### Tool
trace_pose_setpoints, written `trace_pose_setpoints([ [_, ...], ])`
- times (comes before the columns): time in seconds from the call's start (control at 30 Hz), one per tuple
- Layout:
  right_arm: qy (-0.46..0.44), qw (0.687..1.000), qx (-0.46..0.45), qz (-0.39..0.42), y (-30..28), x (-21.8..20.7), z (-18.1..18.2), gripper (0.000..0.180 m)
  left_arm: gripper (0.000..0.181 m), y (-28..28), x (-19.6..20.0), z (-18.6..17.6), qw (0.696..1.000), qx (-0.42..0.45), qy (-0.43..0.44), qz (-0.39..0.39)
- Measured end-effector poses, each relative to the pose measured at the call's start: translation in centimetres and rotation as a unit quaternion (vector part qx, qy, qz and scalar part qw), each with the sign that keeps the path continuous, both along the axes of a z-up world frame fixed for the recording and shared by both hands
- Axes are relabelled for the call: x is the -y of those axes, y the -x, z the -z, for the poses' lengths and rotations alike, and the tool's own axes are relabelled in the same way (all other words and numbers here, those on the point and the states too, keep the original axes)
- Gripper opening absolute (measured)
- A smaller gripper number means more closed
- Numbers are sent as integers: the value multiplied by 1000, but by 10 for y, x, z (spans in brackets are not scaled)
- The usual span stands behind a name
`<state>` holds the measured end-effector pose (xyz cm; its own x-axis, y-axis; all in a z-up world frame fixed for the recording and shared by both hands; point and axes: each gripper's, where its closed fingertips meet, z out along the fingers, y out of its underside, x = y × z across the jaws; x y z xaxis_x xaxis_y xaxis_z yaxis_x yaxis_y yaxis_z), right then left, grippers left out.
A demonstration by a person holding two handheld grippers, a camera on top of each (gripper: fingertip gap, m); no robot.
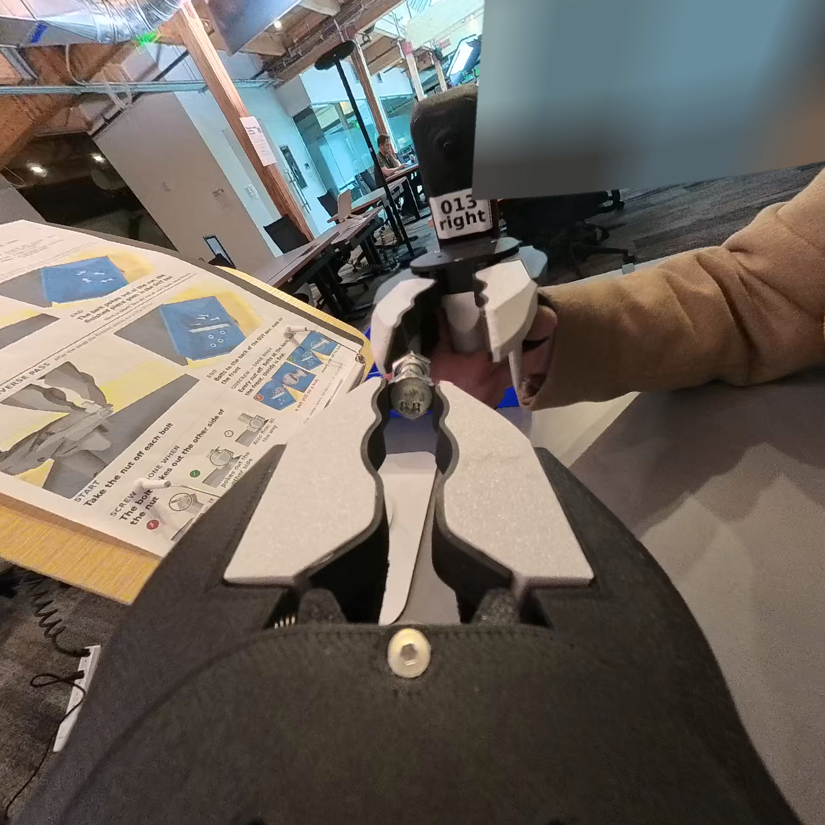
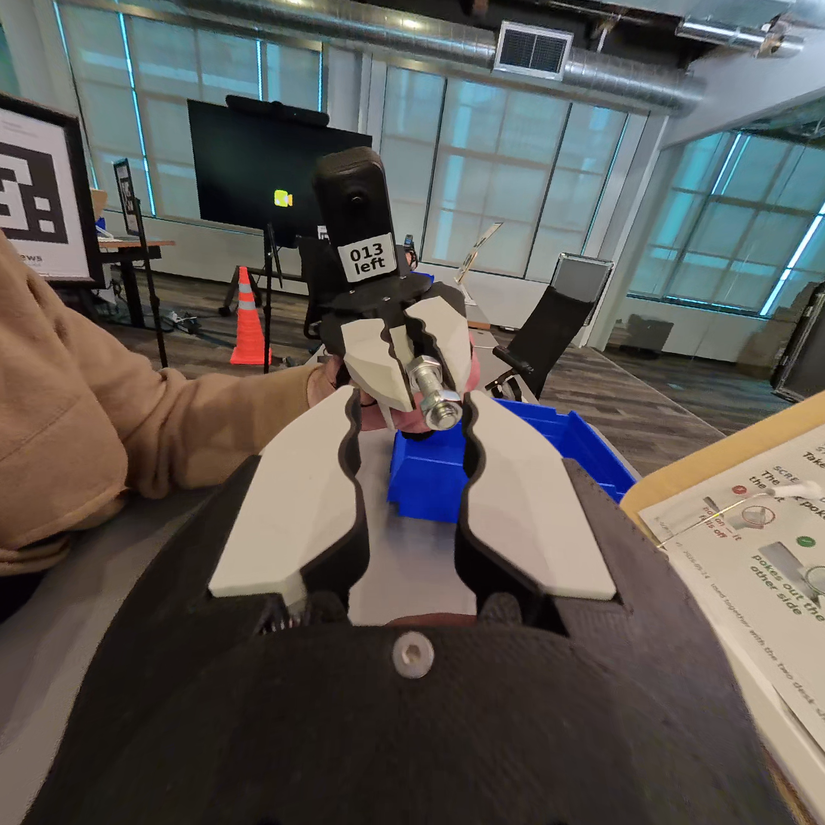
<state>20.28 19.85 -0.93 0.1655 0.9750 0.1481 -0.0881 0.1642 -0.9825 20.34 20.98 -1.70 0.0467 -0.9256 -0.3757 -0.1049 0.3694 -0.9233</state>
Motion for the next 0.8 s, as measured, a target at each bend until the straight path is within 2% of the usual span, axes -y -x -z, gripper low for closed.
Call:
trace_pose_setpoints([
  [0.1,-8,1000,-6,-4,0,3,-2,41,17,0,0,1,1000,-2,1,0],
  [0.13,-15,999,-12,-27,-2,11,-5,21,17,0,-1,1,1000,-2,1,-3],
  [0.17,-21,998,-19,-57,-4,22,-9,16,17,1,-4,2,1000,-4,0,-12],
  [0.2,-25,997,-23,-69,-6,27,-12,16,17,1,-4,2,1000,-5,1,-12],
  [0.27,-30,998,-10,-45,-7,24,-13,25,17,1,-1,2,1000,3,9,-4],
  [0.33,-29,999,0,-29,-11,22,-8,25,17,3,2,3,1000,12,19,-1],
  [0.6,19,1000,5,-6,-10,21,9,33,17,12,21,13,998,46,42,-9],
  [0.8,46,999,12,-15,9,30,32,40,17,23,38,40,996,57,74,-6],
])
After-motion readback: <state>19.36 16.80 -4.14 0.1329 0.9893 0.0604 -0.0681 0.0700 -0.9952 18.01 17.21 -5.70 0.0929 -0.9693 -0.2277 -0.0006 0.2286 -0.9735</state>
